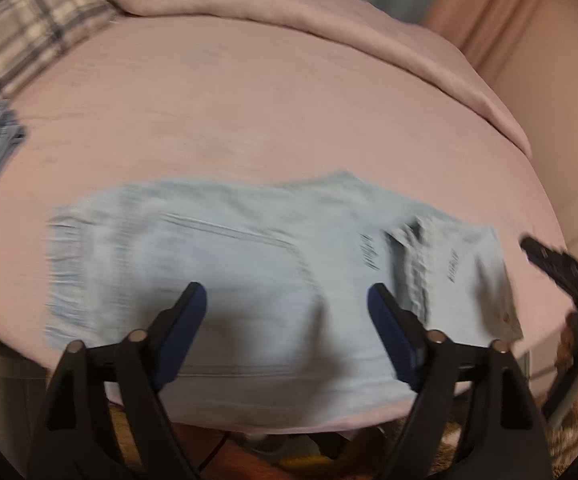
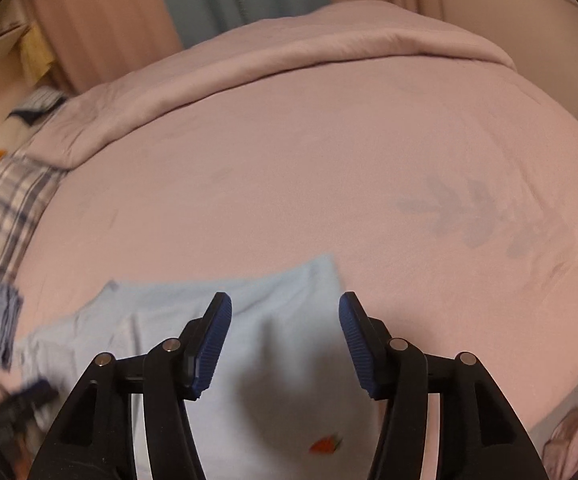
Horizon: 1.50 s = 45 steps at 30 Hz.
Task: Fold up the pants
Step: 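Grasp the elastic waistband with the left gripper and lift it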
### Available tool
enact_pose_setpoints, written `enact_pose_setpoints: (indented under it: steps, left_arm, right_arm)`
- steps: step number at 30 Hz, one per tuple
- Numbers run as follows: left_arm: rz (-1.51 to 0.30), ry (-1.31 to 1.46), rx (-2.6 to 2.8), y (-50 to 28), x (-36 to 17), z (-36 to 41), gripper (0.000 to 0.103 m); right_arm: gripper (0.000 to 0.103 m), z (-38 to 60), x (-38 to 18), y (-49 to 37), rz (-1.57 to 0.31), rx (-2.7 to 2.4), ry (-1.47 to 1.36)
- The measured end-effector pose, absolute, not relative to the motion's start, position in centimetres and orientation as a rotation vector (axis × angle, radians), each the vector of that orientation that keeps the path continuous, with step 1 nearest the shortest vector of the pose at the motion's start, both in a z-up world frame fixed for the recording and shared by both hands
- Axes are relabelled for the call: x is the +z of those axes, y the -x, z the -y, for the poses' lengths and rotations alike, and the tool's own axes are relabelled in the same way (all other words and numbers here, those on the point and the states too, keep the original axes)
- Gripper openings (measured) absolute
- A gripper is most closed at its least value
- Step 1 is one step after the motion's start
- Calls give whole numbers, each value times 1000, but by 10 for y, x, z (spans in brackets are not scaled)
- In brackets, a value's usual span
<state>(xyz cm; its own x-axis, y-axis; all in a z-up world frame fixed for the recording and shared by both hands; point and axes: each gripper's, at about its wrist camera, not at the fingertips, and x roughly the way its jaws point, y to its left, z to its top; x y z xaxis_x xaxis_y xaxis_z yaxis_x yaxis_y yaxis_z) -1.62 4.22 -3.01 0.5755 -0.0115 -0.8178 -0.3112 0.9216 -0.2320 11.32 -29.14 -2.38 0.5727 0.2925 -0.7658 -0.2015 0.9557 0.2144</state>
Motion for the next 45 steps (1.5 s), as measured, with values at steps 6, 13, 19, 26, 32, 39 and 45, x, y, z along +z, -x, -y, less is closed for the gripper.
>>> enact_pose_setpoints:
  steps: [6, 13, 19, 26, 32, 39, 45]
  left_arm:
    - [-894, 435, 312, 40, -27, -85, 99]
    - [-921, 528, 435, 57, -48, -124, 99]
    - [-932, 706, 452, 71, -76, -159, 96]
    - [-913, 762, 403, 77, -89, -159, 93]
    - [-903, 855, 330, 79, -91, -161, 78]
    - [-887, 898, 339, 85, -93, -166, 61]
    - [-862, 924, 332, 85, -91, -165, 43]
  right_arm:
    - [83, 260, -27, -89, -916, 392, -104]
    - [83, 216, -47, -94, -961, 470, -9]
    - [83, 202, -49, -94, -997, 515, -37]
    - [83, 197, -57, -92, -1017, 515, -30]
    - [83, 194, -62, -91, -1053, 520, -59]
    - [83, 196, -62, -88, -1059, 527, -66]
    - [83, 200, -66, -89, -1079, 530, -93]
